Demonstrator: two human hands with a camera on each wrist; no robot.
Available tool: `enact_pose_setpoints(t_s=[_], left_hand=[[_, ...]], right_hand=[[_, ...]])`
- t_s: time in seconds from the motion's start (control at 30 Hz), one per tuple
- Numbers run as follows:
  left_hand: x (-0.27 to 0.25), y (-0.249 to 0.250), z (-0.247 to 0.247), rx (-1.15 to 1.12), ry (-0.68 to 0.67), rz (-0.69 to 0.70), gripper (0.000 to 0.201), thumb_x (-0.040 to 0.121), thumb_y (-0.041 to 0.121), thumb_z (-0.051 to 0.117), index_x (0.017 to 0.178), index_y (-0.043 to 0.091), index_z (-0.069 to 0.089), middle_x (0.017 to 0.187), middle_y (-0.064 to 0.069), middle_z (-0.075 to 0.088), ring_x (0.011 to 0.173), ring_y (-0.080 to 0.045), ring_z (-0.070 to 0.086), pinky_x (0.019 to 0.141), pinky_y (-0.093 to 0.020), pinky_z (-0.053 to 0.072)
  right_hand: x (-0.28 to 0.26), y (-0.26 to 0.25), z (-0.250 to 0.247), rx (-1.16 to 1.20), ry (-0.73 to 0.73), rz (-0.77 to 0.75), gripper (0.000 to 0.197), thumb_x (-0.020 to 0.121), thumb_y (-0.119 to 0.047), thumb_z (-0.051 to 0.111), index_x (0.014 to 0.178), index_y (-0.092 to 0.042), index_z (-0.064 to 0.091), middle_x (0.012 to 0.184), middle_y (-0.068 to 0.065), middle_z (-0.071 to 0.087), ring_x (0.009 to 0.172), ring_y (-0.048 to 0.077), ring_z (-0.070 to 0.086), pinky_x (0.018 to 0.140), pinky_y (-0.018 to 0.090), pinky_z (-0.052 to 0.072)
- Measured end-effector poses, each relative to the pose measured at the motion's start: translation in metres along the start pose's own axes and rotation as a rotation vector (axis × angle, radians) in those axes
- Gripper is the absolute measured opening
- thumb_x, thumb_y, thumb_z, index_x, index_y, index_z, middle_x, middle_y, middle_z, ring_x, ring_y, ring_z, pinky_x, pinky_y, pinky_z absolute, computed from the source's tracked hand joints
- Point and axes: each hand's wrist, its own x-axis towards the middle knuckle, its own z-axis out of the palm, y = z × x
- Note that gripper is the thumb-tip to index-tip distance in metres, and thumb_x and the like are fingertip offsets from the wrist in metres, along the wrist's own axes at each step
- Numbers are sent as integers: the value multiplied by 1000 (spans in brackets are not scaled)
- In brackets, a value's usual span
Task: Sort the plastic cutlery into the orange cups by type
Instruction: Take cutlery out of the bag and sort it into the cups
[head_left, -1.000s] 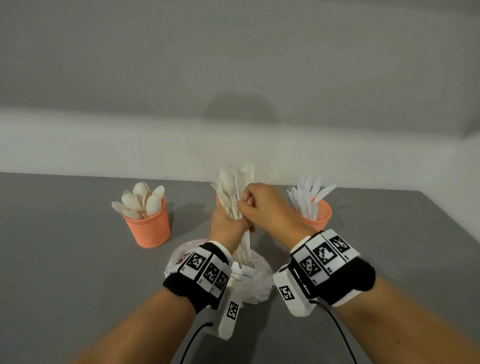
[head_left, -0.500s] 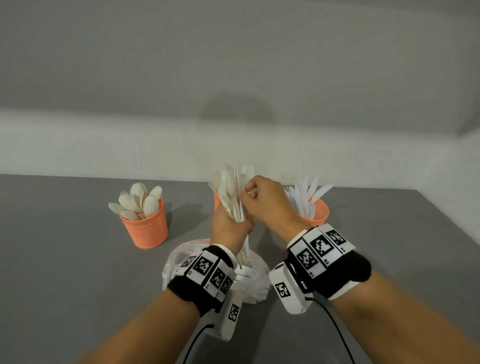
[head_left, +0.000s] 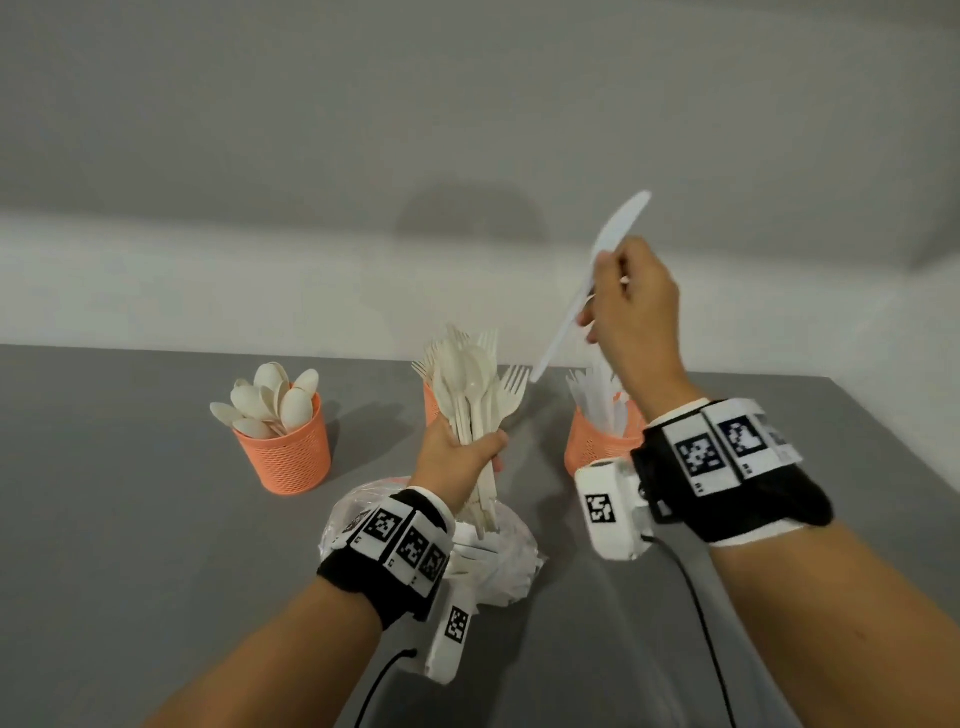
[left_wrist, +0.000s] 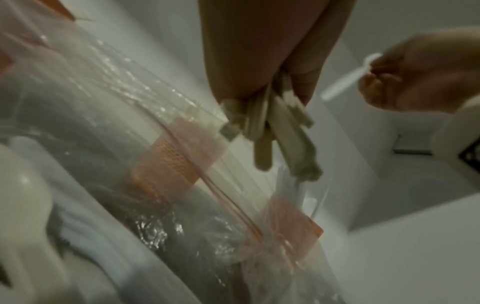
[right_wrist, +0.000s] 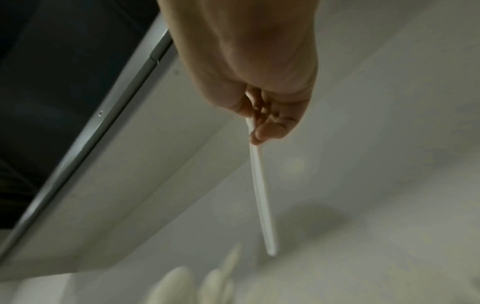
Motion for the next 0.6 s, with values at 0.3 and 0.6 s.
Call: enact_pose_setpoints(t_s=[0.3, 0.6], left_hand=[[7, 13, -3, -420, -233, -187, 34, 75, -8, 48, 109, -7, 53, 68, -7, 67, 47, -14, 58, 47, -24, 51], [8, 13, -12, -436, -288, -165, 44, 70, -2, 53, 114, -5, 51, 74, -7, 62, 56, -13, 60, 53, -22, 52]], right_hand=[[-12, 111, -41, -524, -92, 100, 23, 92, -8, 46, 70, 1, 51, 62, 13, 49, 59, 25, 44, 53, 30, 31], [-35, 117, -30, -596, -114, 102, 28, 88, -10, 53, 114, -6, 61, 110, 17, 55, 106, 32, 44, 87, 31, 34]])
